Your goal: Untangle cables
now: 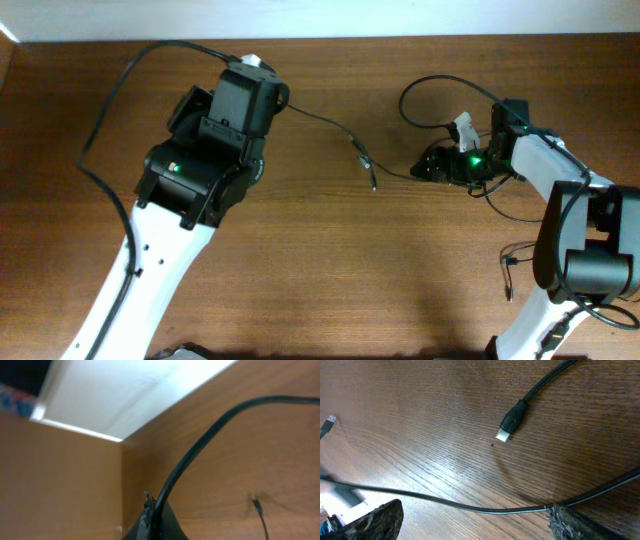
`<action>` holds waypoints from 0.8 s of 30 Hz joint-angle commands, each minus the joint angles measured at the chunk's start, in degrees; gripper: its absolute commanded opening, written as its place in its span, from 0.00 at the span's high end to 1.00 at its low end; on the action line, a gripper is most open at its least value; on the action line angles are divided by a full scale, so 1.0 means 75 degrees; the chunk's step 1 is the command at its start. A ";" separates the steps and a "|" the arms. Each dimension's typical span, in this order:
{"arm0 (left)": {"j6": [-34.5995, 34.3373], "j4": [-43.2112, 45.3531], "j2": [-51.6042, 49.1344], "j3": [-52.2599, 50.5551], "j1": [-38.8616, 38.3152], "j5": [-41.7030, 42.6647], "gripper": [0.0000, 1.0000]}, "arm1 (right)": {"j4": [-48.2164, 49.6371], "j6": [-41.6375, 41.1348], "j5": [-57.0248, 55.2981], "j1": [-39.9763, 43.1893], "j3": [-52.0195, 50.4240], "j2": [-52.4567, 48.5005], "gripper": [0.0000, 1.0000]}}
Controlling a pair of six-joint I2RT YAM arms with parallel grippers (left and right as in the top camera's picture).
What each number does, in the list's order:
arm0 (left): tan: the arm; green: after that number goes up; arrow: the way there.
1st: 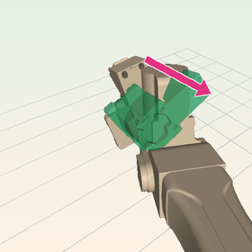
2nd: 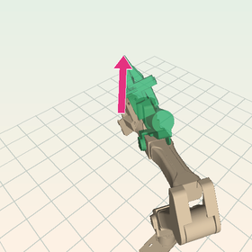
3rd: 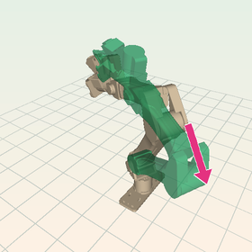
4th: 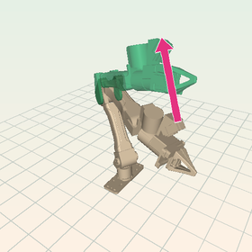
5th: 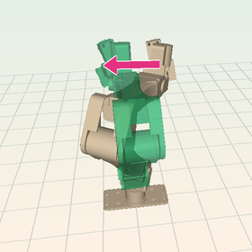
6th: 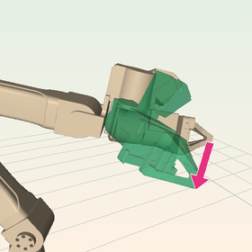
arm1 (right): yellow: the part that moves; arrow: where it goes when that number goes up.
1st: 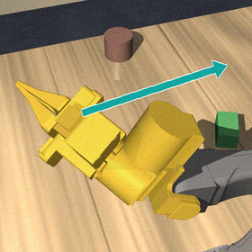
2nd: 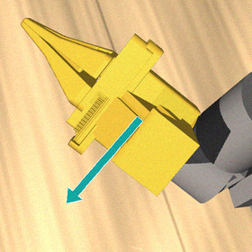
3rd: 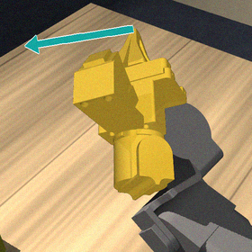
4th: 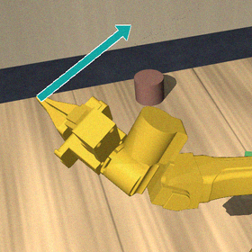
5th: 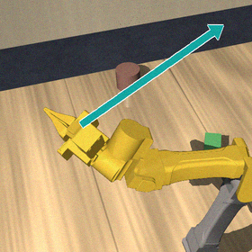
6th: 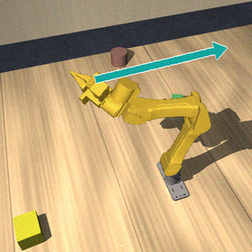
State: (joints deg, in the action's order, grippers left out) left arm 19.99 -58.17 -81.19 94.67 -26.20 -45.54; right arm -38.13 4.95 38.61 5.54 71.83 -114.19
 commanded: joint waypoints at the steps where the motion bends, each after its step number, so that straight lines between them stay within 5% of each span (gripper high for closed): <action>1: -0.0580 0.0122 0.0347 0.0041 0.0015 -0.0994 1.00 | -0.0003 0.0079 -0.0277 -0.0044 -0.0058 -0.0090 0.06; 9: -0.2637 0.0149 0.0656 0.0041 0.0536 -0.3369 1.00 | 0.0000 0.0079 -0.0286 -0.0044 -0.0058 -0.0087 0.06; 15: -0.3235 0.0230 0.0871 0.0041 0.0737 -0.1687 1.00 | 0.0026 0.0076 -0.0306 -0.0044 -0.0058 -0.0090 0.06; 24: -0.2888 0.0233 0.0871 0.0041 0.0778 -0.1734 1.00 | -0.0125 -0.0070 -0.1955 -0.0020 -0.0058 -0.0090 0.06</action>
State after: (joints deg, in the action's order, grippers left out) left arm -2.57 -56.71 -75.11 94.67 -20.82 -58.43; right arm -38.54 4.97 34.70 5.52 71.99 -114.06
